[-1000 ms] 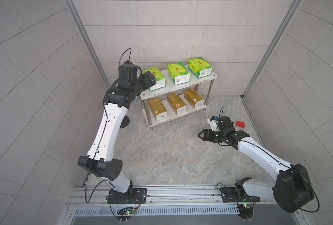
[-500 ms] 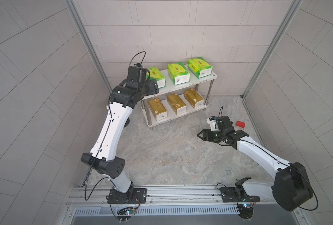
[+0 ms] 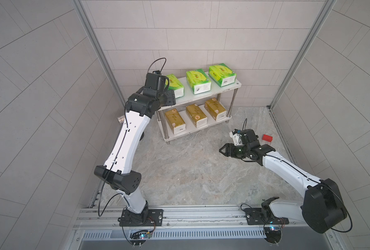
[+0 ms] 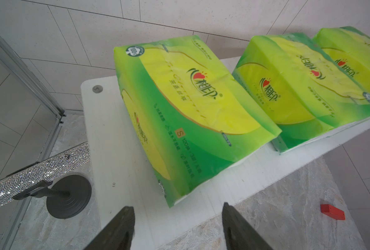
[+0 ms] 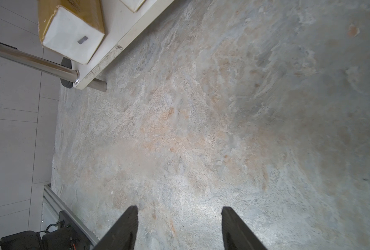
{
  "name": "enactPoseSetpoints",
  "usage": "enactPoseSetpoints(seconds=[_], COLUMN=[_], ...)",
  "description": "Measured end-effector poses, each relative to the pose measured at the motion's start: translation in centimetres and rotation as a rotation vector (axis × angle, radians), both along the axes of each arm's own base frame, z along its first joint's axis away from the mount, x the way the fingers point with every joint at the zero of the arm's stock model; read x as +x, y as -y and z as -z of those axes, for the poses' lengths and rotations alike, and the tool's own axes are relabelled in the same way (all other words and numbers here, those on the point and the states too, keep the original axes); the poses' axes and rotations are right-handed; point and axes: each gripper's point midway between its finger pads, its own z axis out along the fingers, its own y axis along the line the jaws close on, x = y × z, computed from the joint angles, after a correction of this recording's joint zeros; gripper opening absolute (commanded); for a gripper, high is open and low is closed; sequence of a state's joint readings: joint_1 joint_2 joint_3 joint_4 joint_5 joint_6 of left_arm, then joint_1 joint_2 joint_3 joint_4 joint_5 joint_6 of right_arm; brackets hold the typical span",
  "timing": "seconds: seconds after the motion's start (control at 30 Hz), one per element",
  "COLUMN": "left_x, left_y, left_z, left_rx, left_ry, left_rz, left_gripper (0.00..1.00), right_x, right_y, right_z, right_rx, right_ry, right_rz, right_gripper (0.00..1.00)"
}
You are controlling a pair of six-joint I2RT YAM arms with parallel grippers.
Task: Place the tissue boxes on the shelf by color
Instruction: Place a box of tissues on the shelf.
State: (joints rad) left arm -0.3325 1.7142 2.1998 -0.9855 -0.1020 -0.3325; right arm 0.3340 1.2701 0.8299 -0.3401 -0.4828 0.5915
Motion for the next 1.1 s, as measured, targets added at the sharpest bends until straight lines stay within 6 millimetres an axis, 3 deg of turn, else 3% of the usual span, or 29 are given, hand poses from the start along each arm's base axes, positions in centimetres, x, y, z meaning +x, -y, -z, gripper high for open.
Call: enactPoseSetpoints(seconds=[1.1], left_x=[0.2], left_y=[-1.7], left_z=[0.3], left_rx=[0.049], left_ry=[-0.004], left_rz=[-0.071], left_gripper=[0.66], right_x=[-0.2], right_y=[0.0], right_z=[0.5], right_rx=[-0.001], right_ry=[-0.011], right_rz=[-0.002], right_gripper=[0.65])
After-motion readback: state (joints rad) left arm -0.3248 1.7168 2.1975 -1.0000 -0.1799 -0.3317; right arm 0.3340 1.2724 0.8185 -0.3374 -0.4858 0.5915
